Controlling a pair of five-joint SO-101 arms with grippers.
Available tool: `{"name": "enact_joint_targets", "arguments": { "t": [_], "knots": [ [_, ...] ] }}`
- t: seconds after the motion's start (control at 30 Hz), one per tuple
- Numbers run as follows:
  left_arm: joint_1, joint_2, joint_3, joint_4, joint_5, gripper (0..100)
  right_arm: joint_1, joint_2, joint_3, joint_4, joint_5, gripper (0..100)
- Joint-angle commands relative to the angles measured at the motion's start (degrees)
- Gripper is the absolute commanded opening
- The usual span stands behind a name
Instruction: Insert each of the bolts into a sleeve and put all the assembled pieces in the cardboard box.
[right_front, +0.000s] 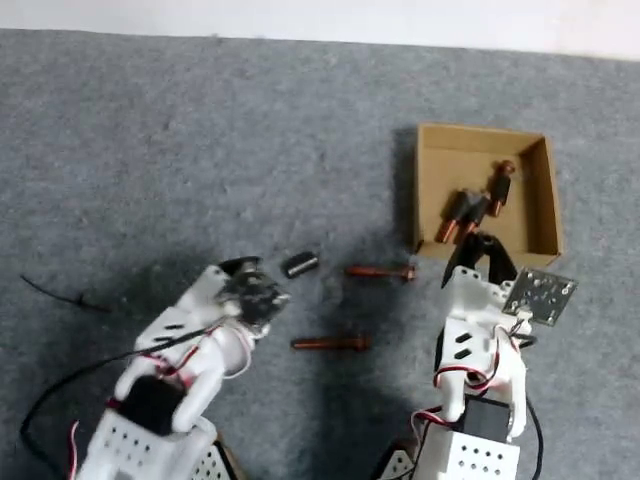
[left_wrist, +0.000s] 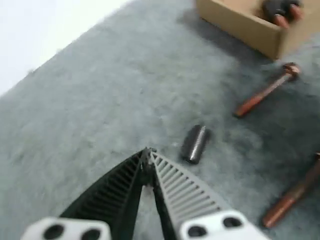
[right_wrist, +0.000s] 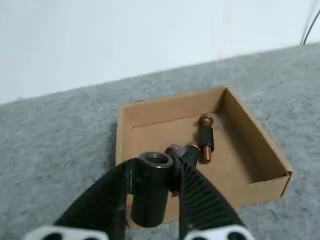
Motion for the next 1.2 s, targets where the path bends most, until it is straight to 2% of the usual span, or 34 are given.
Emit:
{"name": "enact_joint_targets", "arguments": {
  "t": [0.0,0.3,0.37,0.43,0.53,0.6,0.9,1.07,1.17],
  "knots": [
    [5.4,20.8,-12.6,-5.0,-1.8,1,-0.1,-1.3,6.3,0.3,-0.7,0.5],
    [13.2,74.9,-50.1,-4.3,-1.8,1,5.1,-1.3,6.2,-0.1,-1.0,0.5],
    [14.4,83.6,-56.7,-1.0,-2.4,1,5.3,-1.3,6.1,-0.1,-1.0,0.5],
    [15.6,90.7,-63.2,4.1,-6.2,4,5.5,-1.3,5.4,-0.6,-1.0,0.5],
    [16.5,97.4,-70.0,10.2,-8.4,15,5.6,-1.3,4.8,-0.9,-1.0,0.5],
    [16.5,99.6,-72.5,10.6,-8.4,20,6.3,-1.3,4.7,-0.9,-1.0,0.5],
    [15.9,109.0,-75.8,6.6,-13.5,21,6.5,-1.3,4.7,-0.9,-1.0,0.5],
    [15.0,115.5,-81.4,6.9,-14.5,21,6.7,-1.3,4.7,-0.9,-0.9,0.5],
    [15.0,117.4,-84.2,9.9,-14.4,20,6.7,-1.3,4.7,-0.9,-0.8,0.5]
  ]
}}
